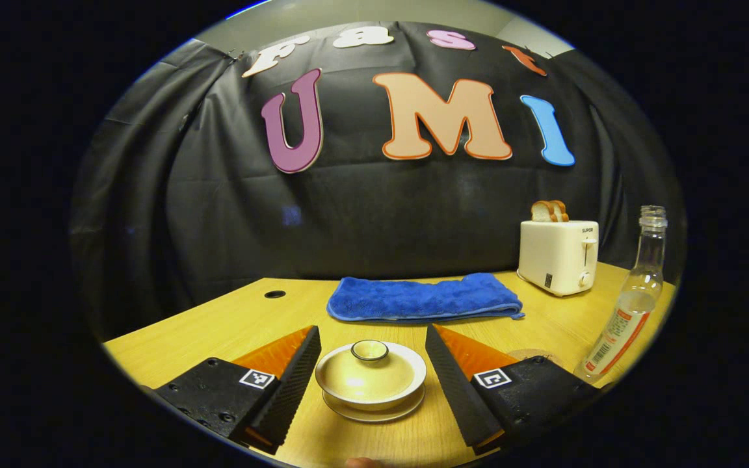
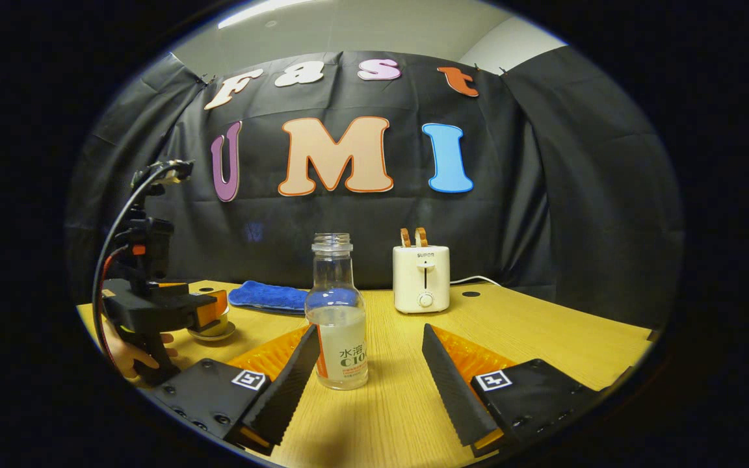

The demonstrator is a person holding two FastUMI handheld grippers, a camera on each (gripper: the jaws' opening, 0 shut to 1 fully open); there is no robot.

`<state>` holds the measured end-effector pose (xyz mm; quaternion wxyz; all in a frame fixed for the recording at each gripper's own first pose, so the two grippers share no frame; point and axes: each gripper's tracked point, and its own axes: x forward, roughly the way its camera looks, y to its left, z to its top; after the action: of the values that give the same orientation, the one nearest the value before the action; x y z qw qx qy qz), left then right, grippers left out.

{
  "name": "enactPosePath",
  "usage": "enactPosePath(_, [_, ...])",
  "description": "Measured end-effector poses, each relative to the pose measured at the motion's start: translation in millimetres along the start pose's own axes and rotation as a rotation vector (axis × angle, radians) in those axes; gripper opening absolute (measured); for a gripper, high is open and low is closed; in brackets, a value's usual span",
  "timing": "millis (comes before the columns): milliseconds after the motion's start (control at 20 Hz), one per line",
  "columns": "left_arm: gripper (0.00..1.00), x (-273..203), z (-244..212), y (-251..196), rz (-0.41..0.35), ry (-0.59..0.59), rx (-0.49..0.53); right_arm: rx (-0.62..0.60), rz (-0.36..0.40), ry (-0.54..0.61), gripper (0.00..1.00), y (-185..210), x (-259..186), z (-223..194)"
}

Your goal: Open the teacup lid with one hand, grasp the water bottle and pour water into the teacup with the other hand; after pouring, place the water bottle on the coaster and then close the teacup lid.

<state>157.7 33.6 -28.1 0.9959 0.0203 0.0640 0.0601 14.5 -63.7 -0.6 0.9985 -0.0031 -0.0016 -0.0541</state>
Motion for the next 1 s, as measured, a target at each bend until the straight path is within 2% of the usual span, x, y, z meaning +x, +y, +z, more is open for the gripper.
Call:
enactPosePath(150, [0.95, 10, -7, 1, -0.003, 0.058, 0.011, 0.000, 0.000, 0.000, 1.00, 0, 0, 0])
enactPosePath(350, [0.95, 14, -8, 4, 0.017, 0.061, 0.039, 0.000, 0.005, 0.000, 1.00, 0, 1, 0])
enactPosePath(550, [0.93, 17, -9, 2, 0.001, 0.071, 0.052, 0.000, 0.004, 0.001, 1.00, -1, 2, 0])
enactPosePath(600, [0.89, 17, -10, 2, -0.005, 0.073, 0.055, 0.000, 0.004, 0.001, 0.96, -1, 2, 1])
enactPosePath(650, [0.84, 17, -10, 2, -0.004, 0.070, 0.054, 0.000, 0.004, 0.001, 1.00, -1, 1, 0])
enactPosePath(700, [0.72, 17, -10, 3, 0.000, 0.070, 0.056, 0.000, 0.004, 0.000, 0.96, -1, 1, 0])
enactPosePath(750, [0.70, 17, -9, 3, 0.000, 0.069, 0.056, 0.000, 0.004, 0.001, 0.96, 0, 2, 0])
enactPosePath(800, [0.57, 17, -9, 4, 0.001, 0.066, 0.055, 0.000, 0.004, 0.000, 1.00, 0, 1, 1])
enactPosePath(850, [0.55, 17, -8, 6, 0.006, 0.062, 0.055, 0.000, 0.005, 0.001, 1.00, 0, 1, 0])
enactPosePath(900, [0.46, 17, -7, 8, 0.012, 0.053, 0.050, 0.000, 0.005, 0.001, 1.00, -1, 1, 0])
enactPosePath(1000, [0.35, 17, -7, 6, -0.001, 0.049, 0.042, 0.000, 0.005, 0.001, 0.96, -1, 2, 1])
